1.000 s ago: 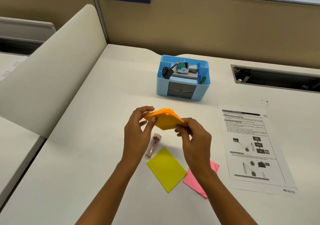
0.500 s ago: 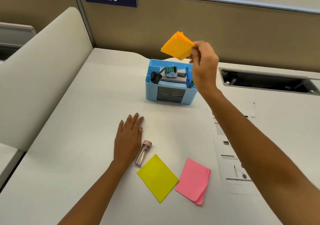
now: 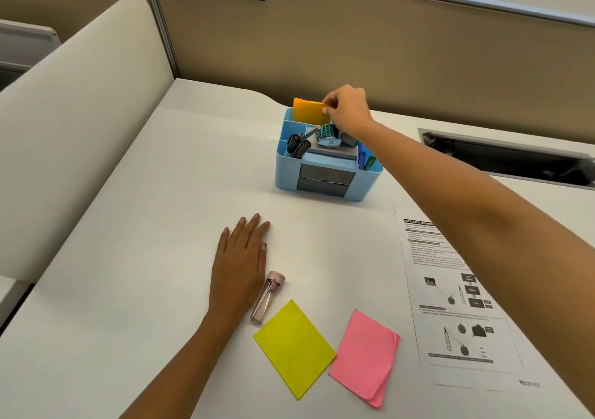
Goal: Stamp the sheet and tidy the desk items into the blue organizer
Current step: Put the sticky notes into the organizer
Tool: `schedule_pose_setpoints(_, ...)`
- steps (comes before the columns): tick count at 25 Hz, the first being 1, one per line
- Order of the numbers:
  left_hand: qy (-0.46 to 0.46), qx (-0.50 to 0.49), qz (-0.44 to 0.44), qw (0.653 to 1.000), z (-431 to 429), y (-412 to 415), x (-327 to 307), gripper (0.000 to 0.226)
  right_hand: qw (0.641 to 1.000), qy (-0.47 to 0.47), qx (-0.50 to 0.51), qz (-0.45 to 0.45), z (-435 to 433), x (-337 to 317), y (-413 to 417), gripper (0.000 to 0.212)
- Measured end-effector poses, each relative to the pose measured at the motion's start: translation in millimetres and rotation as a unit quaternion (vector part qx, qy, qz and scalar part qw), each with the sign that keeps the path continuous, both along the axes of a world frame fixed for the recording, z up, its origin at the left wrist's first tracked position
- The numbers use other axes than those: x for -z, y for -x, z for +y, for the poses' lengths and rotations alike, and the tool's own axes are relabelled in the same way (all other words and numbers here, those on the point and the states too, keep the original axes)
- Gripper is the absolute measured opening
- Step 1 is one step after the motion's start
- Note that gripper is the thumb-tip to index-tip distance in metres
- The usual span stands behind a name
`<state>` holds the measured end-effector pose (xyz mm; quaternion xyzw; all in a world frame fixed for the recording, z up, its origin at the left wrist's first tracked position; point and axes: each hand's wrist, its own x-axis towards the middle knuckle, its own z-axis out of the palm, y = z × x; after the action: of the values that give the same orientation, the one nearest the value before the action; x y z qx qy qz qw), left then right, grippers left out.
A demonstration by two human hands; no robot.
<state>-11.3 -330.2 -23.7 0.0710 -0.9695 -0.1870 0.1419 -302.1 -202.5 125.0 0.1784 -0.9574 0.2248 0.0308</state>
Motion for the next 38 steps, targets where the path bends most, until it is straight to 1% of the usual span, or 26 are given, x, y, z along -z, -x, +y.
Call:
schedule_pose_setpoints(4,0.008,-0.004,-0.006,1.0,0,0,1,0.046,0.999,-0.028,0.024,-0.031,-8,6,9,0.02)
schedule_pose_setpoints(9,0.015,-0.003,-0.004,1.0,0,0,1,0.045,0.998,-0.013,0.052,-0.013,-7,6,12,0.014)
schedule_pose_setpoints(12,0.017,-0.002,-0.006,1.0,1,0,0,0.046,0.997,0.024,0.051,0.043,-1,0,7,0.014)
schedule_pose_setpoints(15,0.016,-0.002,-0.006,1.0,1,0,0,0.046,0.991,0.078,0.022,0.109,7,-9,-15,0.017)
schedule_pose_setpoints(19,0.016,-0.003,-0.006,1.0,1,0,0,0.046,0.975,0.124,-0.028,0.18,26,-12,-89,0.01)
schedule_pose_setpoints(21,0.017,-0.002,-0.005,1.0,1,0,0,0.046,0.97,0.141,-0.04,0.193,43,-5,-136,0.008)
schedule_pose_setpoints(23,0.016,0.0,-0.002,1.0,1,-1,0,0.046,0.975,0.145,-0.033,0.162,64,7,-181,0.008)
schedule_pose_setpoints(26,0.014,0.0,0.0,1.0,1,0,1,0.046,0.992,0.119,-0.004,0.051,94,33,-239,0.015)
schedule_pose_setpoints(28,0.012,0.0,0.001,1.0,1,-1,1,0.047,0.996,0.079,0.007,-0.039,111,51,-270,0.023)
schedule_pose_setpoints(30,0.011,0.002,0.004,1.0,1,-1,1,0.047,0.992,0.02,0.028,-0.122,123,63,-297,0.034)
schedule_pose_setpoints(32,0.007,0.005,0.008,1.0,2,-2,1,0.047,0.982,-0.037,0.046,-0.178,131,71,-316,0.048)
schedule_pose_setpoints(35,0.003,0.006,0.015,1.0,2,-3,0,0.046,0.973,-0.096,0.058,-0.2,133,76,-328,0.068)
schedule_pose_setpoints(38,0.004,0.007,0.016,1.0,2,-3,0,0.045,0.968,-0.136,0.062,-0.2,130,79,-332,0.076)
